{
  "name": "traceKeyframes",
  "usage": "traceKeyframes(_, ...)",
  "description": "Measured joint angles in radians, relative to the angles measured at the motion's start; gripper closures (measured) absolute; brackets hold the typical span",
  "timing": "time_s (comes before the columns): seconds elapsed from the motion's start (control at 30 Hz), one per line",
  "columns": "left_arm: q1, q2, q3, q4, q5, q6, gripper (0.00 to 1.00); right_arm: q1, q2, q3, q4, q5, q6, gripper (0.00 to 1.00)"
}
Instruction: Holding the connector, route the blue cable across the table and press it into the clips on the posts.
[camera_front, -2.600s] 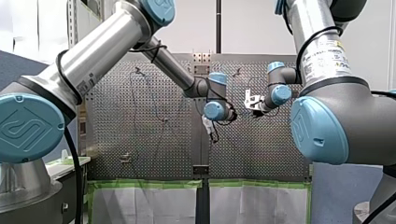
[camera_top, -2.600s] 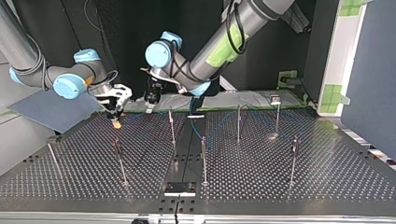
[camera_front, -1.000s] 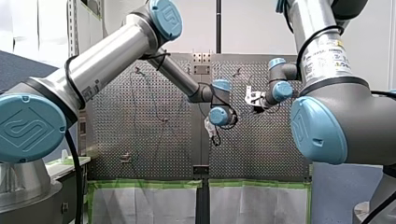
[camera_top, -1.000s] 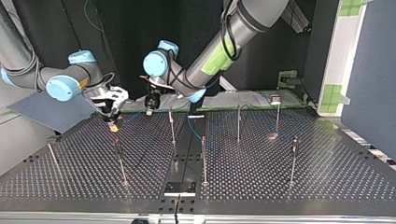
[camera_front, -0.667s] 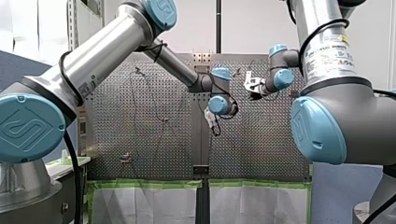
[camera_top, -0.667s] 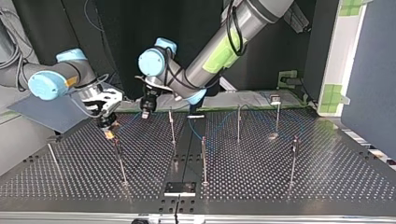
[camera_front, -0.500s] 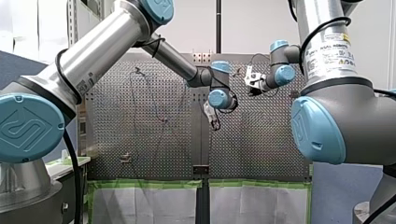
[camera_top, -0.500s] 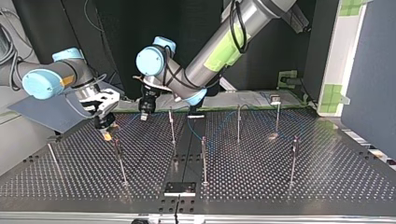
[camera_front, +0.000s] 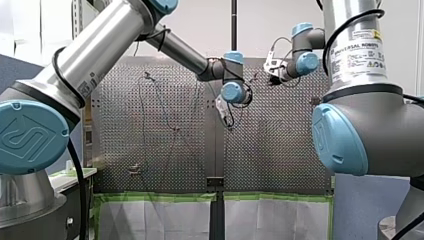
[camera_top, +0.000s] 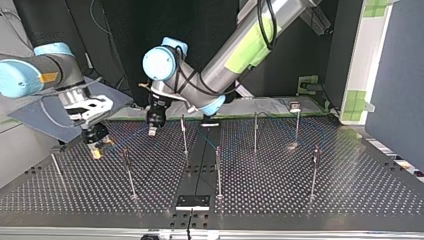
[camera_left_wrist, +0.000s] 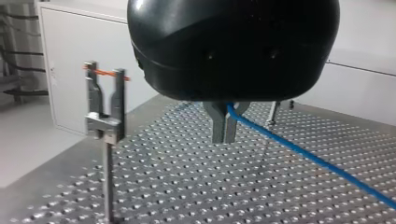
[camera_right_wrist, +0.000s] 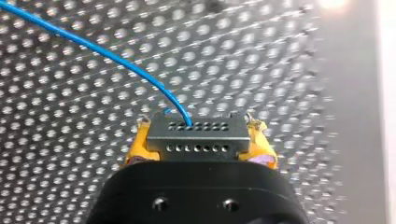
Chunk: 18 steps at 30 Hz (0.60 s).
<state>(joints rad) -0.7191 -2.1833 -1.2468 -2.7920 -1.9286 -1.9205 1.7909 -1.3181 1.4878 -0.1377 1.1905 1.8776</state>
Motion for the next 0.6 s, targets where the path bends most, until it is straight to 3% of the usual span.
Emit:
traceKeyframes(0.27,0.006,0.009,0.000,0.012,-0.002,0.007,1.00,0.000,-0.058,-0.004,0.009,0.001,0.004,1.00)
traceKeyframes(0.6,0.025,0.009,0.017,0.061,0.003,0.001,1.00,0.000,-0.029,-0.005,0.007,0.003,-0.003,1.00)
